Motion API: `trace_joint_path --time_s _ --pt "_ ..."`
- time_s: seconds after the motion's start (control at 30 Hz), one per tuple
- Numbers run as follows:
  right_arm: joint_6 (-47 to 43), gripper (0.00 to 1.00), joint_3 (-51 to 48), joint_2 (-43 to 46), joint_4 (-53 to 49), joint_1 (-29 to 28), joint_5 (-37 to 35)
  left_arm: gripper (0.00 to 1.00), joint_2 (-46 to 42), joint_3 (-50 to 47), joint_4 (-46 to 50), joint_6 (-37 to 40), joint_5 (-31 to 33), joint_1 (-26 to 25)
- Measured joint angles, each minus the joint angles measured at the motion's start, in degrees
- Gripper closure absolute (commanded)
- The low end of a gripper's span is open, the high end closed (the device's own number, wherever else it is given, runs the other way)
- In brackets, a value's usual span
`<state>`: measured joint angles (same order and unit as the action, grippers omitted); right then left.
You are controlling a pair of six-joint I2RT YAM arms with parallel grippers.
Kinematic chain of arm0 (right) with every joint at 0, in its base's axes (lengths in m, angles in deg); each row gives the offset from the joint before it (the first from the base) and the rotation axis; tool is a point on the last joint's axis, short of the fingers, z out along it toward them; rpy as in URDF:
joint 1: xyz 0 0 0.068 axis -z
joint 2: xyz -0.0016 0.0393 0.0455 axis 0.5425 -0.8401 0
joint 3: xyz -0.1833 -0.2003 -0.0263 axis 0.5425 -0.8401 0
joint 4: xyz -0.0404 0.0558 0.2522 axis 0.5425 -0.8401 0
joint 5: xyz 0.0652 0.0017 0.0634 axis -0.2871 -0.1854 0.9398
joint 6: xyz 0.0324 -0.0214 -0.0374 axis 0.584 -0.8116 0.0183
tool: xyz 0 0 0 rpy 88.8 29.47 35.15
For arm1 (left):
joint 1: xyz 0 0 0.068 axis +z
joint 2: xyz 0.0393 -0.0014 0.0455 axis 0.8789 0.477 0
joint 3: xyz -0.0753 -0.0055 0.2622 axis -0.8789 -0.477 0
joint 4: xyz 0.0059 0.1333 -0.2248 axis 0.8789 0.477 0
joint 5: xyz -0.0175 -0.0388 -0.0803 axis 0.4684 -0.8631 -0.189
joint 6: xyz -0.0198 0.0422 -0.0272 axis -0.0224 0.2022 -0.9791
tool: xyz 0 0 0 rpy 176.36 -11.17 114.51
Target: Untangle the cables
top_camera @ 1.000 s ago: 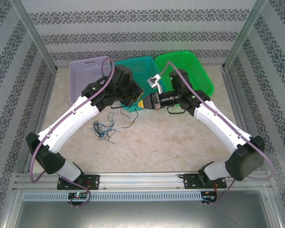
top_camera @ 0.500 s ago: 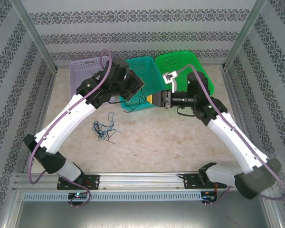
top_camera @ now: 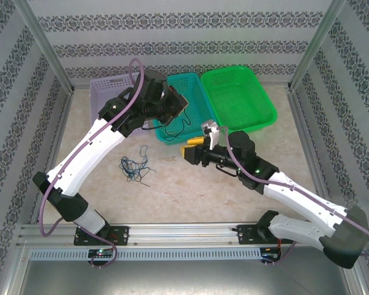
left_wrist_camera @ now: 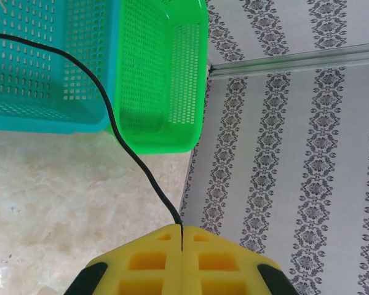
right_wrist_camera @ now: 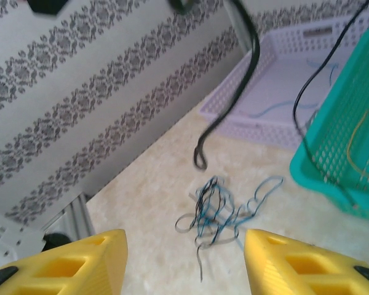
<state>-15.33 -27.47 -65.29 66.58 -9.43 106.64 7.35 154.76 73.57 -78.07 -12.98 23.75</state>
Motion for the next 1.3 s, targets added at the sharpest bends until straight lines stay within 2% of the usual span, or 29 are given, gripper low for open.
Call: trace_joint_path --time_s 0.2,0.37,0.53,0.73,0.97,1.13,1.3 --pt "0.3 0.48 0.0 -5.2 7.7 -1.1 -4.2 1.00 1.3 0.7 0.0 0.0 0.0 0.0" --pt "2.0 0.54 0.3 -8.2 12.3 -1.1 -6.0 1.00 1.6 1.0 0.1 0.0 0.0 0.0" --pt "3.6 0.72 1.3 -9.9 13.5 -1.1 -7.7 1.00 1.6 1.1 0.1 0.0 -0.2 0.0" --pt "4.1 1.00 2.1 -10.5 13.5 -1.1 -9.0 1.00 1.6 1.9 0.2 0.0 -0.5 0.6" --pt "3.3 1.00 2.3 -9.5 8.5 -1.1 -6.3 1.00 2.7 4.6 0.2 1.4 -0.9 4.1" --pt "1.8 1.00 2.6 -5.4 1.1 -1.2 -1.7 1.00 6.6 10.4 0.2 6.6 -2.4 6.8" --pt "0.0 1.00 6.0 -4.3 -5.9 -1.2 2.3 1.00 10.8 14.3 0.9 13.3 -5.5 7.1"
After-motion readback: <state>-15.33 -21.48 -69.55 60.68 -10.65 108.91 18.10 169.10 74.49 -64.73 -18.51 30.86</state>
